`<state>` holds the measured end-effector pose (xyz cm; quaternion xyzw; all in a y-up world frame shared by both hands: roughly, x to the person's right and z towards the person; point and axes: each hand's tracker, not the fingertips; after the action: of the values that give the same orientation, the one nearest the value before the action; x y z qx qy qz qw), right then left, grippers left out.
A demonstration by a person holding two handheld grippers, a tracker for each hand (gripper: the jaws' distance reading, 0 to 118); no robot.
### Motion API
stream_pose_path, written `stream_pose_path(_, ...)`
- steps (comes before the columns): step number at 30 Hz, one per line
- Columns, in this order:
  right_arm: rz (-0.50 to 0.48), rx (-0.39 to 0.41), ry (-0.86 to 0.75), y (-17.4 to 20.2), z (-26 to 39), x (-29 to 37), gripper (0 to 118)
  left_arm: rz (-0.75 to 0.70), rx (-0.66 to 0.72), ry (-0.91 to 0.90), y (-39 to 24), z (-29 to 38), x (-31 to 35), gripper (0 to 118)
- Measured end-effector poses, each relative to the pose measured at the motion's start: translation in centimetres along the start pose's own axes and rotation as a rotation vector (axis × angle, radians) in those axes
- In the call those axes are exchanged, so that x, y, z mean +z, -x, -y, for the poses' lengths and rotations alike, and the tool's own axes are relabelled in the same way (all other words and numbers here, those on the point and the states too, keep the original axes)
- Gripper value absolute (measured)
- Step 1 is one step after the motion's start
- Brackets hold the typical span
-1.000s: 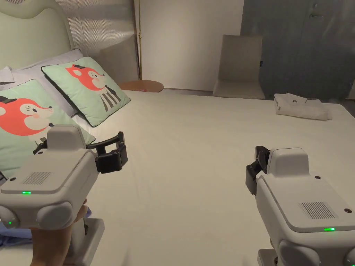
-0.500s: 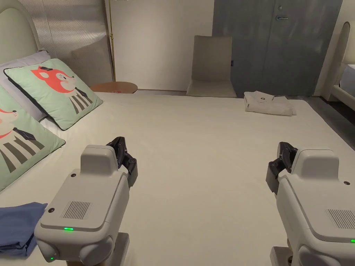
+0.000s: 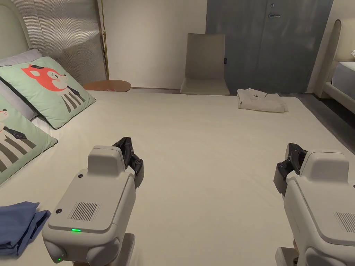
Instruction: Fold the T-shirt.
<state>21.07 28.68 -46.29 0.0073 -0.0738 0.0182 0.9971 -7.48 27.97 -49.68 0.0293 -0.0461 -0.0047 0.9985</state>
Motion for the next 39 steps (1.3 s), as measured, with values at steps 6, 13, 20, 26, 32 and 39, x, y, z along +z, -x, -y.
stream_pose_path(6,0.001,0.003,0.003,-0.3,0.1,0.1,0,0.001,-0.004,0.002,0.1,0.3,-0.2,0)
stream_pose_path(13,-0.001,0.008,0.007,-0.2,0.3,-0.2,0,0.002,-0.009,0.009,0.2,0.5,-0.3,0)
stream_pose_path(20,-0.005,0.014,0.008,-0.1,0.8,-0.6,0,0.001,-0.012,0.018,0.2,0.7,-0.5,0)
stream_pose_path(26,-0.002,0.020,0.011,0.1,1.1,-1.0,0,0.006,-0.006,0.020,0.3,0.8,-0.7,0)
stream_pose_path(32,0.000,0.020,0.015,0.0,1.1,-1.2,0,0.009,-0.001,0.025,0.4,0.9,-1.0,0)
stream_pose_path(39,-0.001,0.024,0.017,0.0,1.1,-1.4,0,0.011,0.005,0.030,0.6,1.1,-1.1,0)
